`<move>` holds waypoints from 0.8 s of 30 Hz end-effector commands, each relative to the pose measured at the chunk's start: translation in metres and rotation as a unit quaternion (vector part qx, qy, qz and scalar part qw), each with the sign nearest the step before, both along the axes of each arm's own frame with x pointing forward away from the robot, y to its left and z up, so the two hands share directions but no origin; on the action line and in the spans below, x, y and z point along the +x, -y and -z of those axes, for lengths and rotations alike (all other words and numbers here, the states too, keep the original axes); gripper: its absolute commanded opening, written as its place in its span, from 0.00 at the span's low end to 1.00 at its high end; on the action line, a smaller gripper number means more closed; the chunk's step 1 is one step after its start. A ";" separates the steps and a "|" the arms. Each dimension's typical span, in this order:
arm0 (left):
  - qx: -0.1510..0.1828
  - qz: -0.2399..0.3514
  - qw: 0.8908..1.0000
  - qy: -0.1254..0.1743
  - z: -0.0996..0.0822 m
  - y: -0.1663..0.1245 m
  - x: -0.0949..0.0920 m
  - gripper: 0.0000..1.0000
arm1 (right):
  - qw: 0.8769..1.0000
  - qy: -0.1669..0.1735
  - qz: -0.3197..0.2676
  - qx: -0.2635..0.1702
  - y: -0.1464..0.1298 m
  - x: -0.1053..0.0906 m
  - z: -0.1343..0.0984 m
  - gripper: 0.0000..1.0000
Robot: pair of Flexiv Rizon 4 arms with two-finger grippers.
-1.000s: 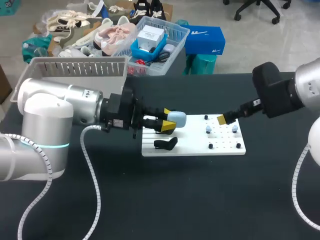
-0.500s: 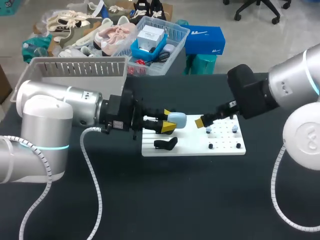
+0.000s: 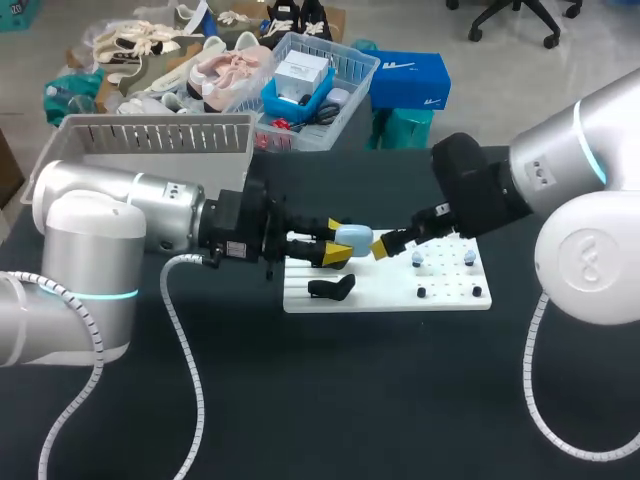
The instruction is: Pick up each earbud case from the left stands, insert the matching earbuds, close the lid, and place the case in the box.
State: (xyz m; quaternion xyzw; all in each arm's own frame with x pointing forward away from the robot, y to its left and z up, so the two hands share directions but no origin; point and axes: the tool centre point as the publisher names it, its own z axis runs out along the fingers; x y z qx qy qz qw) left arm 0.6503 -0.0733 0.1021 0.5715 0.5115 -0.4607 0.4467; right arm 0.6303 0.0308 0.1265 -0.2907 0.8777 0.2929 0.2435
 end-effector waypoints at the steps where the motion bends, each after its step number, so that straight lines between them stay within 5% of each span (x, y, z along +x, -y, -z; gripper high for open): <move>1: 0.000 -0.003 1.000 0.001 0.000 0.001 -0.001 0.00 | 1.000 -0.004 -0.004 0.000 -0.006 0.005 0.003 1.00; 24: 0.000 -0.003 1.000 0.001 0.000 0.001 -0.001 0.00 | 1.000 -0.011 0.000 -0.013 -0.019 0.014 0.015 1.00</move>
